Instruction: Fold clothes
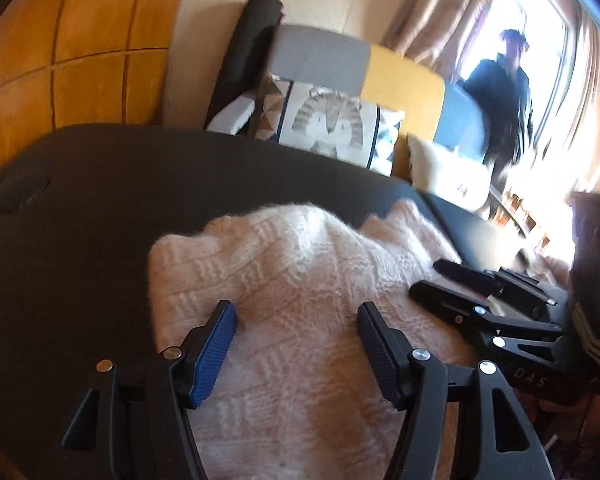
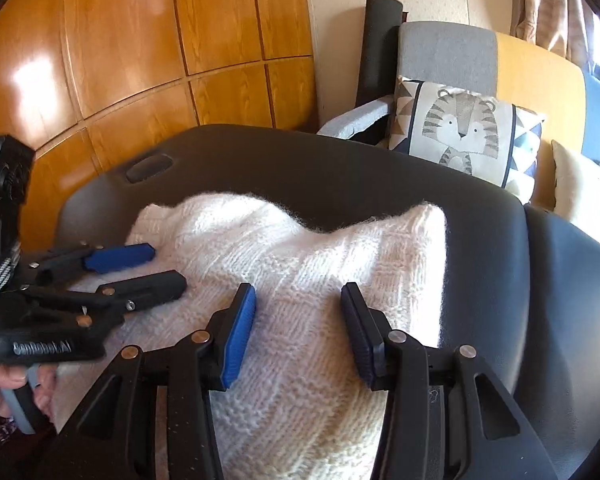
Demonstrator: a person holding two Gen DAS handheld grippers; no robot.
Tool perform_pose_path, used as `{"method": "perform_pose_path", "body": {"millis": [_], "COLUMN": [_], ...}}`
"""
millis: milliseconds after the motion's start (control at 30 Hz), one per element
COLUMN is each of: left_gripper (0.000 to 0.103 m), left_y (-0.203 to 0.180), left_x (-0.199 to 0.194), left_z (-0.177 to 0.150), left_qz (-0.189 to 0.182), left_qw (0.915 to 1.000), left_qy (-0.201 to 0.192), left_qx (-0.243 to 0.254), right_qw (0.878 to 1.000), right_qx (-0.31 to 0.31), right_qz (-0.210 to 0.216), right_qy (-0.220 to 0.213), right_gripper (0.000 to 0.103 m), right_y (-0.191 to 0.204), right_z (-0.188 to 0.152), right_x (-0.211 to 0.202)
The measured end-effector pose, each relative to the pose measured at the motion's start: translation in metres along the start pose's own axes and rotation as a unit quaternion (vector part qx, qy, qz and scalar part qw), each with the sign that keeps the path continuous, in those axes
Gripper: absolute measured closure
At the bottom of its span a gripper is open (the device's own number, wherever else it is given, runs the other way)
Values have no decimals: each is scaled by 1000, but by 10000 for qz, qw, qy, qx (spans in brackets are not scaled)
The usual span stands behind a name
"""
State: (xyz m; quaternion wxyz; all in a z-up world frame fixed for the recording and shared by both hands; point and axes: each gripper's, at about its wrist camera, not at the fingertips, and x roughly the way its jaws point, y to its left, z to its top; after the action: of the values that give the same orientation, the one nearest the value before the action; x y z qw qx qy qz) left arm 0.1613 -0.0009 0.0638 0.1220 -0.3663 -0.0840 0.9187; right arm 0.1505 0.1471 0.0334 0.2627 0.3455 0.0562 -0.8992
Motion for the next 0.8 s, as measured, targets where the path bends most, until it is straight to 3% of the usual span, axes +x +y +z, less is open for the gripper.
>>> {"method": "perform_pose_path", "body": {"millis": [267,400,433,533,800], "left_gripper": [38,38,38,38,33], "left_y": [10,0,-5,-12,22], "left_x": [-37,-55,-58,-58,-58], "left_z": [-7,-22,-27,-48,-69], "left_qz": [13,196,265,636,171], "left_qw": [9993,9964,9948,9873,9979], "left_qy": [-353,-391,-362,-130,274], "left_qx": [155,730,919,1449,570], "right_qw": [9988,9991,9987,9975,9950], "right_qx": [267,-200,-269,-360,-528], "right_qz": [370,197,217,388,344], "right_qy": [168,333,372,478,774], "right_gripper": [55,56,62,64,64], "right_y": [10,34,40,53,64], "right_z": [11,-5,-10,-24,-64], "right_x": [-52,-71,-72,-67,-49]}}
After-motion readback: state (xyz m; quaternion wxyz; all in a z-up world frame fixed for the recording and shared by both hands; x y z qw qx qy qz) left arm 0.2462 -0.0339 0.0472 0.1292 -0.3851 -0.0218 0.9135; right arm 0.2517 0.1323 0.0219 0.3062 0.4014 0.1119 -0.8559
